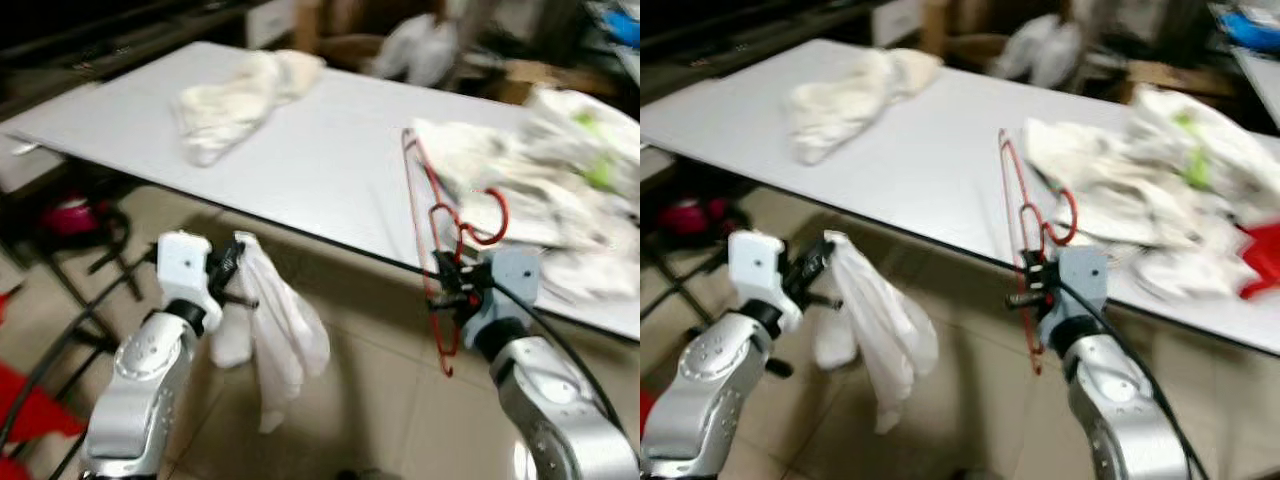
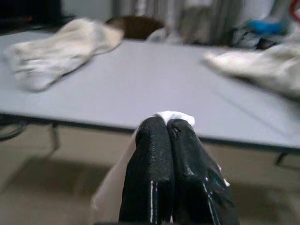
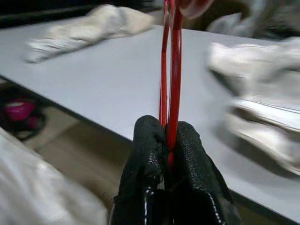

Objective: Hang hanger

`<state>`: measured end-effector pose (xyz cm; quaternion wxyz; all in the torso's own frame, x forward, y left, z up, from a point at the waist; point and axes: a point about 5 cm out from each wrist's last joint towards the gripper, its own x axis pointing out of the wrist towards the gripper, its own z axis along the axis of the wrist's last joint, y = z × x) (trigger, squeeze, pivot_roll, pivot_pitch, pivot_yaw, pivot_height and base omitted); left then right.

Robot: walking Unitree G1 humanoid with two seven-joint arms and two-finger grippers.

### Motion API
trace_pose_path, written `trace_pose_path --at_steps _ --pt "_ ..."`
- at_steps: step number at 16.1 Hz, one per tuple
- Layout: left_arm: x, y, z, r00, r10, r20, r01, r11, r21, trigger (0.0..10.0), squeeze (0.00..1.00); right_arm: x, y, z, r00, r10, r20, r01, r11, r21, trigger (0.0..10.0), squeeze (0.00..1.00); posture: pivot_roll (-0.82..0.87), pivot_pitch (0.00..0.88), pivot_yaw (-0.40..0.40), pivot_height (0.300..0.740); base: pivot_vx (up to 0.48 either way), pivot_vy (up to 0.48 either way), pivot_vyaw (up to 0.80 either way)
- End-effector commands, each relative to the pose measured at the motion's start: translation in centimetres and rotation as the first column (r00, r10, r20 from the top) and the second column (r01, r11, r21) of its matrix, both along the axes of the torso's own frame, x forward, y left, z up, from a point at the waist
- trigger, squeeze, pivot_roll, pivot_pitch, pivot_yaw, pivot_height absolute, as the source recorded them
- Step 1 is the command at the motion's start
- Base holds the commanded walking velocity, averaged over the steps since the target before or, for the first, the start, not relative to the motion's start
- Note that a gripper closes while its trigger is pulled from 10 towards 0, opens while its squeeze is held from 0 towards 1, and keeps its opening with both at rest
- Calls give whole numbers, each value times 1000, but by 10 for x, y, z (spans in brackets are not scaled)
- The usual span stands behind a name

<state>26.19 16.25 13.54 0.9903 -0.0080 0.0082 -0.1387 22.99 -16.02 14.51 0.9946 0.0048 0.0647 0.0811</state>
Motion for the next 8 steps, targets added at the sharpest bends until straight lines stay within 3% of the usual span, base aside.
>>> trace_pose_path --at_steps 1,3,6,7,8 --pt "0 1 10 999 -14 47 14 1000 -12 10000 0 0 0 3 1000 -4 30 4 1000 9 10000 0 -88 0 -21 740 0 0 -800" --pt "2 2 18 993 54 109 -53 999 -10 10000 0 -2 1 3 1000 -7 18 6 998 57 10000 0 -93 0 -22 740 0 0 -800" --pt "2 0 20 990 30 138 -39 997 65 10000 0 -2 -2 12 996 -48 79 43 997 70 10000 0 -102 0 -15 740 0 0 -800" --pt "2 -2 17 996 7 92 -15 996 86 10000 0 -2 -2 12 997 -42 71 36 996 81 10000 0 -106 0 -15 740 0 0 -800" --pt "-2 -8 16 996 -82 36 79 994 74 10000 0 -4 -3 11 998 -27 56 22 996 87 10000 0 -112 0 -19 740 0 0 -800"
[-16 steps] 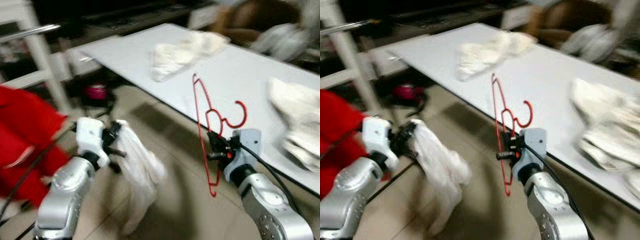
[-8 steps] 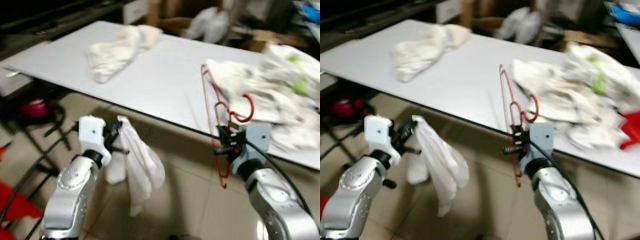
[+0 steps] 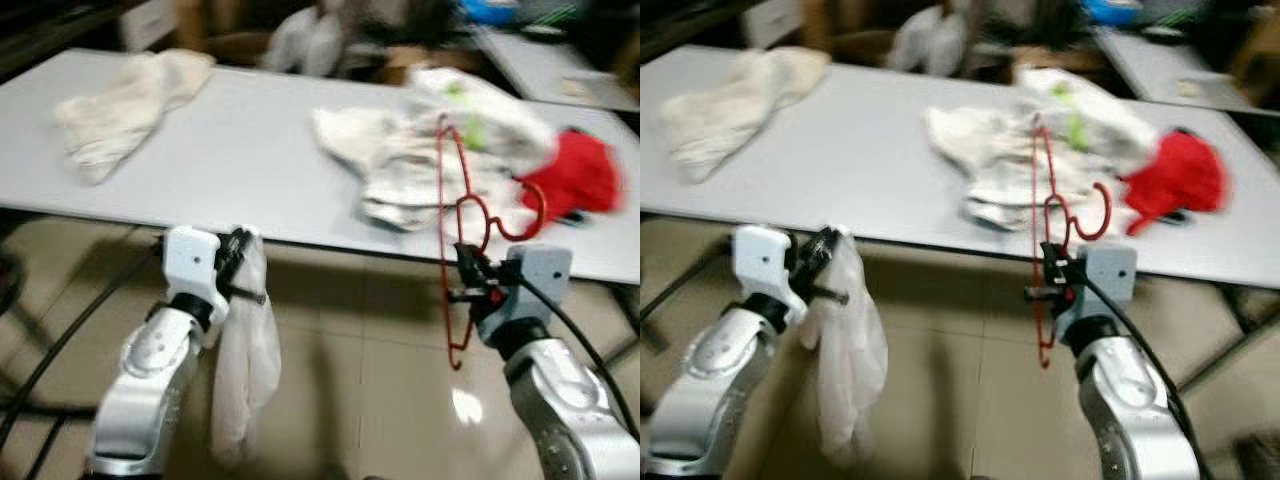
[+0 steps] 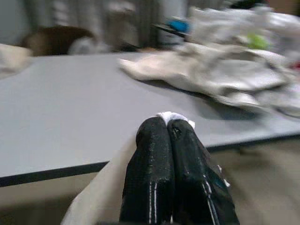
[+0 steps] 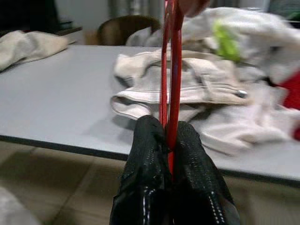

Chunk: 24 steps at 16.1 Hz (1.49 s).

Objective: Hang hanger

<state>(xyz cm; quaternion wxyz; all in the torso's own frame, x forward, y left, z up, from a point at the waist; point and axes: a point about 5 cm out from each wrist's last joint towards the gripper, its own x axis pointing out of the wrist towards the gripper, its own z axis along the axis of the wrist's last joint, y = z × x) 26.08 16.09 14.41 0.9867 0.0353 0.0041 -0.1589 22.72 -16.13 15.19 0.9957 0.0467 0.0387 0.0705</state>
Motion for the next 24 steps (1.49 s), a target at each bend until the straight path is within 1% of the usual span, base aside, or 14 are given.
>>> trace_pose_path --at_steps 1,3,6,8,11,14,15,24 --pt "-3 -7 8 998 -50 23 51 998 -30 10000 0 -2 -1 4 1000 6 9 -6 1000 6 10000 0 -113 0 -20 740 0 0 -800" --pt "-3 -7 8 999 -24 34 24 1000 -15 10000 0 -4 -2 4 1000 -9 22 9 1000 4 10000 0 -119 2 -23 740 0 0 -800" --pt "-3 -6 8 1000 -29 10 29 1000 -7 10000 0 -4 -4 0 1000 -3 -3 3 1000 -6 10000 0 -123 12 -25 740 0 0 0" --pt "-3 -5 7 1000 -29 7 29 999 -16 10000 0 -6 -2 -1 1000 15 -14 -15 1000 12 10000 0 -124 14 -25 740 0 0 0" --pt "-3 -4 7 1000 -29 0 29 999 -19 10000 0 -7 1 -1 999 29 -21 -28 999 17 10000 0 -127 18 -25 740 0 341 0" --pt "-3 -5 6 999 -35 -8 35 999 -22 10000 0 -7 0 -2 999 25 -29 -24 999 24 10000 0 -131 21 -21 740 0 364 0" --pt "-2 -6 7 999 -42 -1 42 999 -28 10000 0 -7 0 -3 999 19 -40 -17 999 50 10000 0 -133 22 -20 740 0 0 -800" --pt "1 -7 9 999 -42 -3 42 999 -26 10000 0 -8 -1 -2 999 16 -37 -15 999 31 10000 0 -139 18 -15 740 0 0 -49"
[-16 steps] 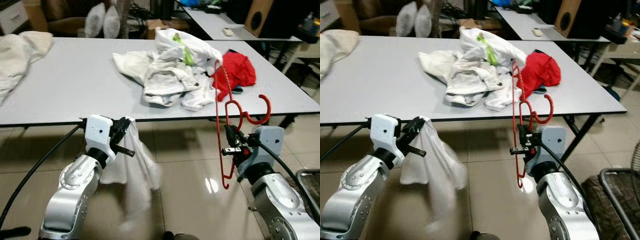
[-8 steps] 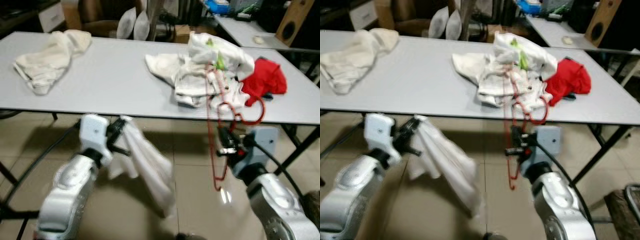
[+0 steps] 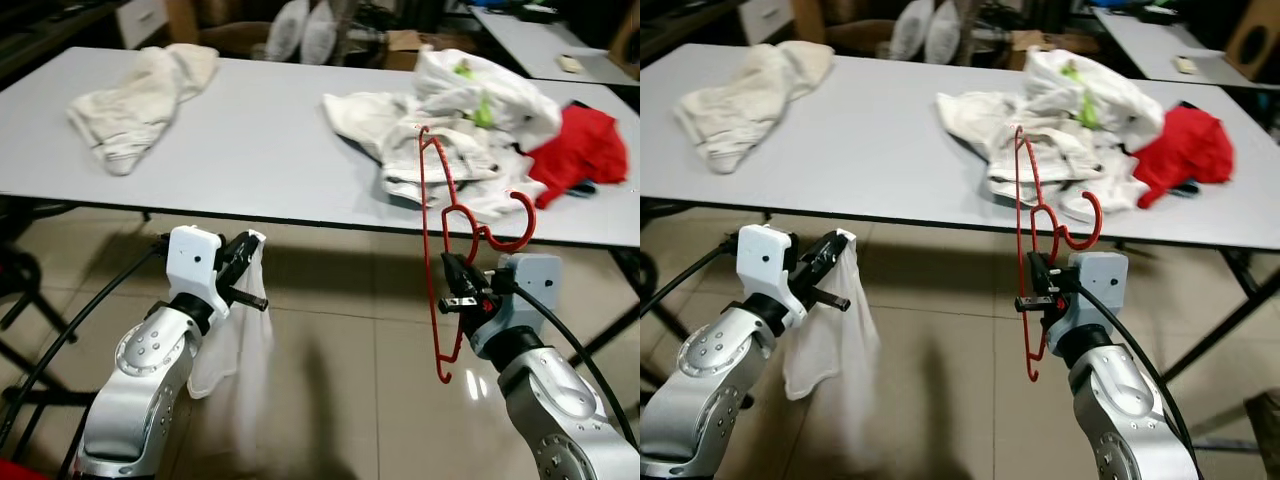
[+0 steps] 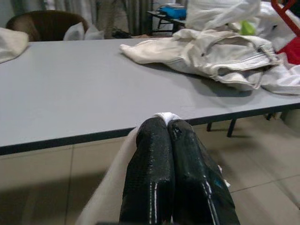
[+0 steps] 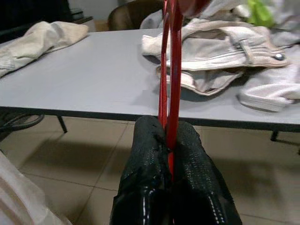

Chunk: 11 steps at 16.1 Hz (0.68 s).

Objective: Hang hanger

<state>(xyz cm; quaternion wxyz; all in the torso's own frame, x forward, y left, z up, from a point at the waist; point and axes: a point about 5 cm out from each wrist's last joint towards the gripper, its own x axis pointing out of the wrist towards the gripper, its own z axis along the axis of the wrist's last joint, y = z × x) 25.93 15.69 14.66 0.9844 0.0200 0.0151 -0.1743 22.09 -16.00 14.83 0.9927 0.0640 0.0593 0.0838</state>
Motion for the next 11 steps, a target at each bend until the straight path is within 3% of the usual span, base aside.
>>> trace_pose_path --at_steps 1,4,9,11 --pt "2 -3 7 1000 -11 26 11 1000 -2 10000 0 -2 -3 2 1000 -11 6 11 1000 -4 10000 0 -139 18 -15 740 0 0 0" --pt "4 -3 10 999 -13 34 13 1000 -18 10000 0 0 -1 2 1000 0 4 0 1000 -9 10000 0 -139 12 -12 740 0 0 -140" --pt "9 -8 16 998 -23 59 26 998 -50 10000 0 6 -5 6 1000 17 23 -16 999 -42 10000 0 -141 0 -19 740 293 0 -800" --pt "10 -9 15 998 -31 62 35 998 -59 10000 0 7 -5 6 999 37 31 -35 997 -69 10000 0 -149 0 -12 740 345 0 0"
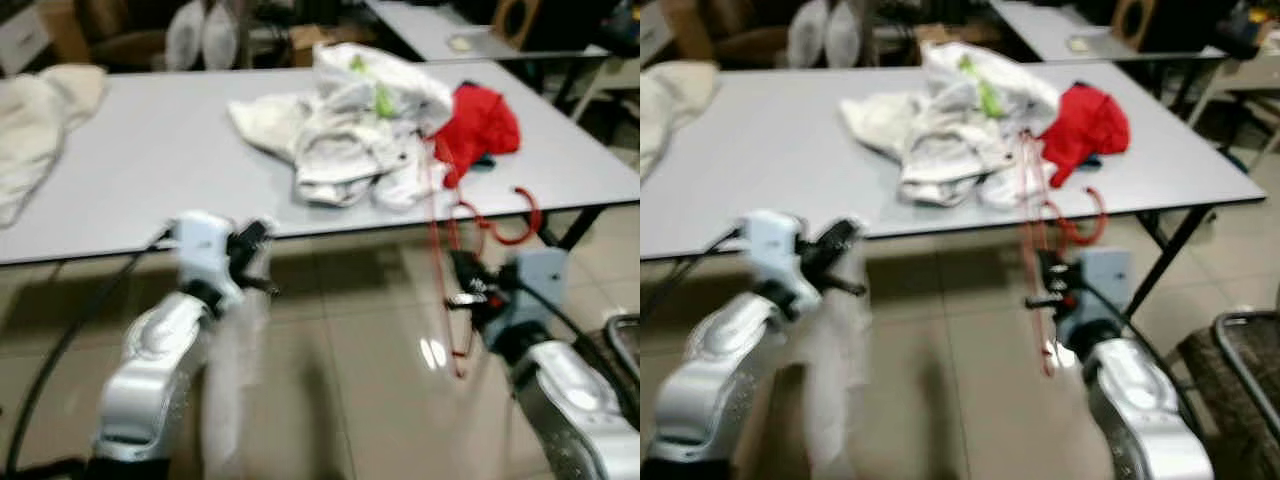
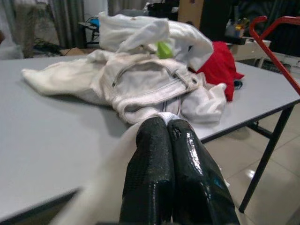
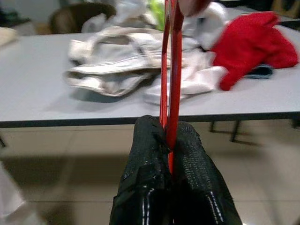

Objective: Hang hanger

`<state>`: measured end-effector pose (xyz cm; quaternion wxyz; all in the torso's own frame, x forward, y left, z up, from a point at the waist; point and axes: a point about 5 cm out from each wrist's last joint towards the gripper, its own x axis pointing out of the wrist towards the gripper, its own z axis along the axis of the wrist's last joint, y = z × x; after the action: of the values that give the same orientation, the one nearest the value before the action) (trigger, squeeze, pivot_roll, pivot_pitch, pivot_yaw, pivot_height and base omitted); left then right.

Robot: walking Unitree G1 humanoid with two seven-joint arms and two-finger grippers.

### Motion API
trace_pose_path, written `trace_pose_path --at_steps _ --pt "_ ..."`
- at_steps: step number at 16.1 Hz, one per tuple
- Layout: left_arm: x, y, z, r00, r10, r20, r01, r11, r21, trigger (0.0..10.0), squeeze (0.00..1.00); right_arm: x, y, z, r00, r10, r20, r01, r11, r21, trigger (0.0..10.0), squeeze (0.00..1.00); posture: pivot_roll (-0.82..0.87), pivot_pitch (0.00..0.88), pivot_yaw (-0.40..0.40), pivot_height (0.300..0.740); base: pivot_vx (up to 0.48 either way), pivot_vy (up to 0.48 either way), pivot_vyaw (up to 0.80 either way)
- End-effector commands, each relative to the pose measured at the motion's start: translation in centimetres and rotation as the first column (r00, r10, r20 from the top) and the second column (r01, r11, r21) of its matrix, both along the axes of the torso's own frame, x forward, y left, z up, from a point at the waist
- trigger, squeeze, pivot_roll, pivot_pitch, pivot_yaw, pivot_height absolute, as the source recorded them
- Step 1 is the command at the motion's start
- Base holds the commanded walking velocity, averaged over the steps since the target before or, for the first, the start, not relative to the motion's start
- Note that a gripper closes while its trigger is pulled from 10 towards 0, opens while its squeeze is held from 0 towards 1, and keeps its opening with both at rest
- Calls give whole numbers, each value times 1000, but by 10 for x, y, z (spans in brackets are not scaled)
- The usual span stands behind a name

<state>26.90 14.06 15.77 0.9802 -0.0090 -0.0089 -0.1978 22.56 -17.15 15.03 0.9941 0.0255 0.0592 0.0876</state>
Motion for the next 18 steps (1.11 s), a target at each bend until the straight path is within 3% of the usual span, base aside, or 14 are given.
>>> trace_pose_path --at_steps 1,4,6,8,9,11,13,16,18 --pt "3 6 5 1000 9 27 -9 1000 2 10000 0 4 6 5 999 39 32 -38 999 -8 10000 0 -150 0 -5 740 352 0 0" --pt "16 7 13 998 24 57 -23 1000 -16 10000 0 9 6 12 990 132 50 -128 990 -66 10000 0 -156 0 8 740 365 0 0" --pt "24 15 24 993 69 94 -70 998 4 10000 0 5 12 23 946 320 53 -316 946 -69 10000 0 -150 0 5 740 390 0 0" --pt "32 22 36 988 98 120 -102 995 21 10000 0 1 12 33 899 434 60 -429 900 -80 10000 0 -144 0 -1 740 405 0 0" --pt "48 33 53 978 129 164 -137 990 42 10000 0 -4 1 43 837 547 25 -540 832 -132 10000 0 -135 0 -5 740 401 0 0" --pt "67 46 72 965 171 200 -186 981 55 10000 0 -11 -16 55 760 648 -39 -645 747 -160 10000 0 -134 0 -3 740 401 0 0" --pt "83 56 91 955 185 231 -209 974 85 10000 0 -24 -28 63 632 758 -161 -774 611 -163 10000 0 -143 0 4 740 403 0 0" --pt "99 68 125 929 193 315 -235 967 99 10000 0 -22 -33 66 483 823 -297 -875 452 -172 10000 0 -143 0 5 740 402 0 0" --pt "100 67 140 925 149 349 -196 975 105 10000 0 -12 -25 65 444 840 -311 -895 402 -193 10000 0 -141 0 6 740 399 0 0"
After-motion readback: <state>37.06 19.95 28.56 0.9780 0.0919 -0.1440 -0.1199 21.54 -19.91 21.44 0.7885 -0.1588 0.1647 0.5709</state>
